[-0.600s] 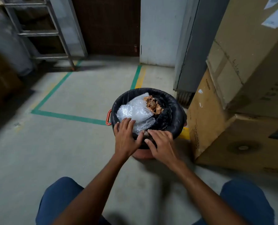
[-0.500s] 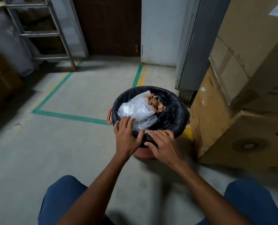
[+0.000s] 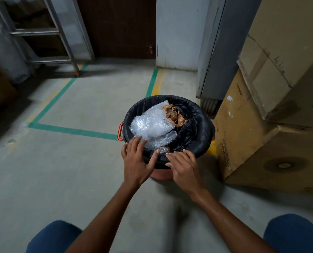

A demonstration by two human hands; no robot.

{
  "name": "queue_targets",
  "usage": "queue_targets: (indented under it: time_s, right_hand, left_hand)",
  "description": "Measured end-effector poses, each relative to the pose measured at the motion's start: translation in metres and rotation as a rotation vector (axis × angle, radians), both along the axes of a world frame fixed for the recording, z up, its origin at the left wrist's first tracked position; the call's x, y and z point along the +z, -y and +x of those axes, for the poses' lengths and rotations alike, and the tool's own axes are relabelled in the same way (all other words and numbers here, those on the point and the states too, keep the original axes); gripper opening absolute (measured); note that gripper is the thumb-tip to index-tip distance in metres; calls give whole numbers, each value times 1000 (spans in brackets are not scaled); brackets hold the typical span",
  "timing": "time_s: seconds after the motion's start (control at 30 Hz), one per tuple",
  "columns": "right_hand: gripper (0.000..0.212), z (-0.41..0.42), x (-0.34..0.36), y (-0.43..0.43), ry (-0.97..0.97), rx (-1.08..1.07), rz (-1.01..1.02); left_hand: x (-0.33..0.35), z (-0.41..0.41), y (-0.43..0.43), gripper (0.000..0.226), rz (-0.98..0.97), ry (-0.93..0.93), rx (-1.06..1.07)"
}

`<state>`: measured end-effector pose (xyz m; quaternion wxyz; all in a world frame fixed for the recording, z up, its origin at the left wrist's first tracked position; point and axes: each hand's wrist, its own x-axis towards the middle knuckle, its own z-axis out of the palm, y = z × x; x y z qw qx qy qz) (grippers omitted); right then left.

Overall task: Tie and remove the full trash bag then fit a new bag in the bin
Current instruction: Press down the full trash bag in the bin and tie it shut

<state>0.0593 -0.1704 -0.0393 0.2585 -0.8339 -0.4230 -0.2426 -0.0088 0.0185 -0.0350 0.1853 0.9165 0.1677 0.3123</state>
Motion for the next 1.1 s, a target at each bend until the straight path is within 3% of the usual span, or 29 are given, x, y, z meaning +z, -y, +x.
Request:
queue_targets:
  time_s: [0.3, 0.67, 0.97, 1.1]
  right_hand:
    - [29, 6, -21, 1, 90, 18, 24]
    - [21, 20, 4, 1, 138, 46, -70]
    - [34, 52, 51, -13, 75, -25, -89]
    - [29, 58, 56, -18, 51, -49, -70]
  left_hand:
    - [-14, 6, -26, 67, 121, 71, -171]
    - [-6, 14, -37, 86, 142, 104, -128]
    - [23, 39, -19, 81, -124, 117, 43]
    - [25, 45, -12, 64, -245, 183, 99]
